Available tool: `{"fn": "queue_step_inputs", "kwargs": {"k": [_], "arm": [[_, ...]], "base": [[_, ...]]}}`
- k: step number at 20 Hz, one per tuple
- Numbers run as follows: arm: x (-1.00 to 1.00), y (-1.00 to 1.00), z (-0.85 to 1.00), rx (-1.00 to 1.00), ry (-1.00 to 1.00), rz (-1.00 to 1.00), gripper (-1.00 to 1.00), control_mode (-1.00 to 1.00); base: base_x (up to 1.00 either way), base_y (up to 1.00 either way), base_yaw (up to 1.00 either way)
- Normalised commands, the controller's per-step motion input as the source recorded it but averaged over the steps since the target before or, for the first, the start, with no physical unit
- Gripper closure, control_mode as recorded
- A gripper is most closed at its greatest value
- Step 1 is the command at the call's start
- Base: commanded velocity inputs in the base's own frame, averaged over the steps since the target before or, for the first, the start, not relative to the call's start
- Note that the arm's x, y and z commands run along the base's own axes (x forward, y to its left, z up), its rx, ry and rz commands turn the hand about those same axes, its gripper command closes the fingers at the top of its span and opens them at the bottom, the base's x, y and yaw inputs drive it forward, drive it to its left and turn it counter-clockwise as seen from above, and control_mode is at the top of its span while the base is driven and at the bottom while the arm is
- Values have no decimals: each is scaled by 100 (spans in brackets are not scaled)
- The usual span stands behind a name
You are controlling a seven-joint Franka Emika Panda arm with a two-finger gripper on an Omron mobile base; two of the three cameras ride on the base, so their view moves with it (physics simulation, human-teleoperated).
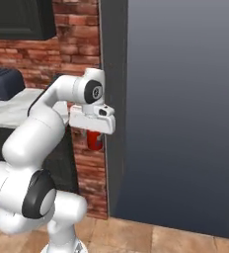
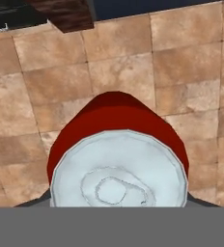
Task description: Four empty soda cans are scattered around the kitchen. Gather all the cans and cluster them next to the stove for recycling.
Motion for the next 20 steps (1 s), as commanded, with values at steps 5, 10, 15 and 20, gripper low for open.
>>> {"fn": "queue_step_inputs", "kwargs": {"k": [5, 10, 15, 20], "arm": [[0, 0, 0, 0, 0, 0, 100, 100], [0, 0, 0, 0, 0, 0, 100, 100], [0, 0, 0, 0, 0, 0, 100, 100], [0, 0, 0, 0, 0, 0, 100, 100]], "base": [[3, 100, 1], [2, 100, 15], [2, 100, 30], [32, 100, 27]]}}
